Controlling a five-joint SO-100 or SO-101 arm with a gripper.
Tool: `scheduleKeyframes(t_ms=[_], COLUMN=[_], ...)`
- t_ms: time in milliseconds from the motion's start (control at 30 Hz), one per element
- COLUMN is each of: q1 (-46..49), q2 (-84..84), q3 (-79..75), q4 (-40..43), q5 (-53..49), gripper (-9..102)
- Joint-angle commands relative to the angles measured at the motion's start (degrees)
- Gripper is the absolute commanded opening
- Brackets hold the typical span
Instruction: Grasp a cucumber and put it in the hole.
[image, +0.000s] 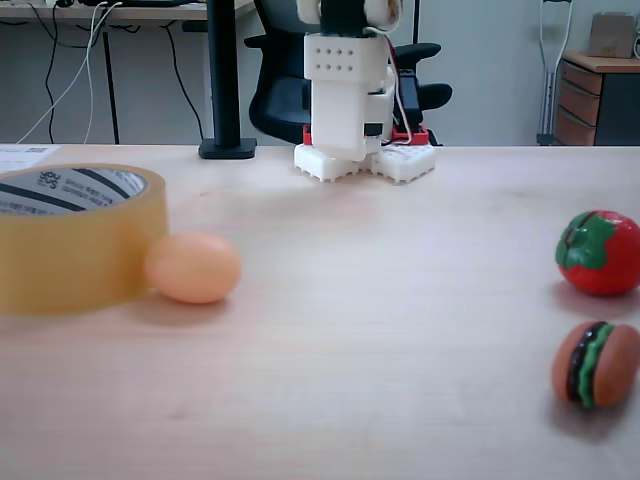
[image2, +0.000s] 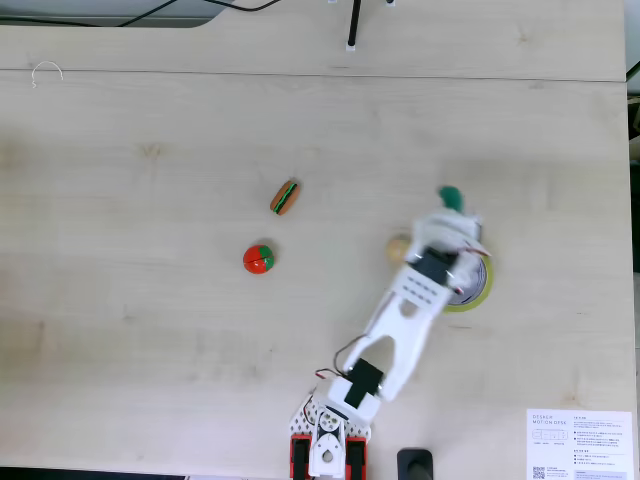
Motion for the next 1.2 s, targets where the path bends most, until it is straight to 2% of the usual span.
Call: scheduleKeyframes(t_ms=[0, 233, 433, 933, 1167], q1=[4.83, 10.02, 10.02, 8.17, 7.65], q2=[6.42, 9.58, 13.45, 14.41, 15.56], q3=[-4.31, 5.62, 15.21, 20.48, 22.41], q4=[1.93, 2.81, 1.67, -0.18, 0.26], q5=[1.14, 1.32, 2.20, 2.20, 9.32], gripper=[0, 0, 0, 0, 14])
